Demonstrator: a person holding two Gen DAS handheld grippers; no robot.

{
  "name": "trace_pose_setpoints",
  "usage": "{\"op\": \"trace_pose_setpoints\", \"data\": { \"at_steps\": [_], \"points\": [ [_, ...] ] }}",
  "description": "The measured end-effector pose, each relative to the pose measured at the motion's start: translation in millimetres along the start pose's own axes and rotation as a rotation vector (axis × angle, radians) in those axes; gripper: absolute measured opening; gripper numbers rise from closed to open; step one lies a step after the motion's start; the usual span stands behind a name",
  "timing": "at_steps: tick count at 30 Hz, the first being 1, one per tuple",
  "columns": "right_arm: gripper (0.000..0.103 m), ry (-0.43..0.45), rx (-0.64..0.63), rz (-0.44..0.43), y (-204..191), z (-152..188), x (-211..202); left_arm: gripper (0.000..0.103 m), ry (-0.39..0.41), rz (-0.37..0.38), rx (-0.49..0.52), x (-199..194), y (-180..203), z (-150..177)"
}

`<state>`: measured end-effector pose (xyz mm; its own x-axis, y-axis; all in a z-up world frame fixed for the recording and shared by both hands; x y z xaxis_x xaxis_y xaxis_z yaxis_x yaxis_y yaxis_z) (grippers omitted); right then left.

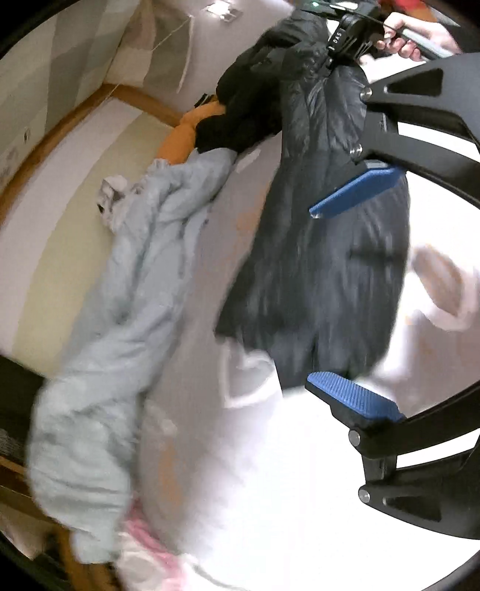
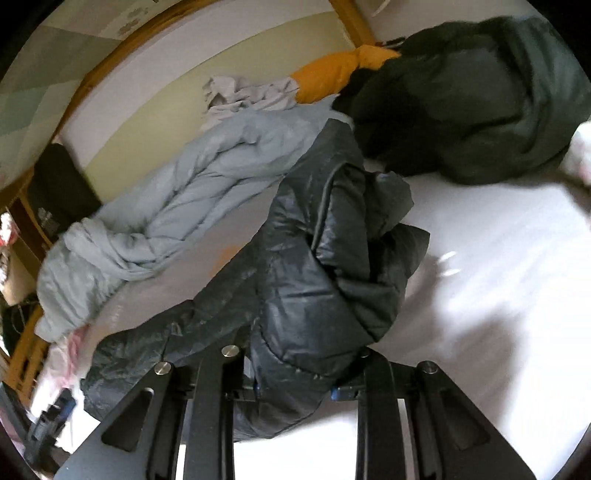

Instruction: Fold large clothes

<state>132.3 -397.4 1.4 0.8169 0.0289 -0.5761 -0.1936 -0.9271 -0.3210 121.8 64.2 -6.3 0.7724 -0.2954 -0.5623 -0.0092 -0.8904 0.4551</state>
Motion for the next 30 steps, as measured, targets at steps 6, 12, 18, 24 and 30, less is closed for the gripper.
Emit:
{"op": "trace_pose_setpoints", "data": {
  "at_steps": [6,12,18,24,30],
  "points": [
    [0.027,-0.003,-0.149,0.062,8,-16,-12,0.088,-0.323,0.143,-0.187,65,-39,26],
    [0.028,0.066,-0.239,0.078,-25,-28,-20,0.056,-0.336,0.245,-0.138,74,-27,34],
    [0.028,0.193,-0.347,0.019,-101,-24,-51,0.016,-0.273,0.185,-0.05,38,1,43],
    [0.029,0.254,-0.524,-0.073,-193,8,-72,0.017,-0.278,0.161,-0.032,29,-1,43],
    [0.03,0.213,-0.71,-0.101,-261,62,-56,0.028,-0.266,0.077,0.069,30,9,40]
  ]
}}
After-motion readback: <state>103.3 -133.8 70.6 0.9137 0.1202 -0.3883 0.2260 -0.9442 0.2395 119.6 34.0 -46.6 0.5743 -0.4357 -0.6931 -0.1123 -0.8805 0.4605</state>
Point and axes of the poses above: each gripper's, at about its wrist camera, not at the fingertips, and x roughly the way its jaws point, y to its right, z to its underside, the point moved 2 cm from there along x, roughly the way its jaws point, and after that the axes turned 5 degrees about -x, right-handed, at the moved point
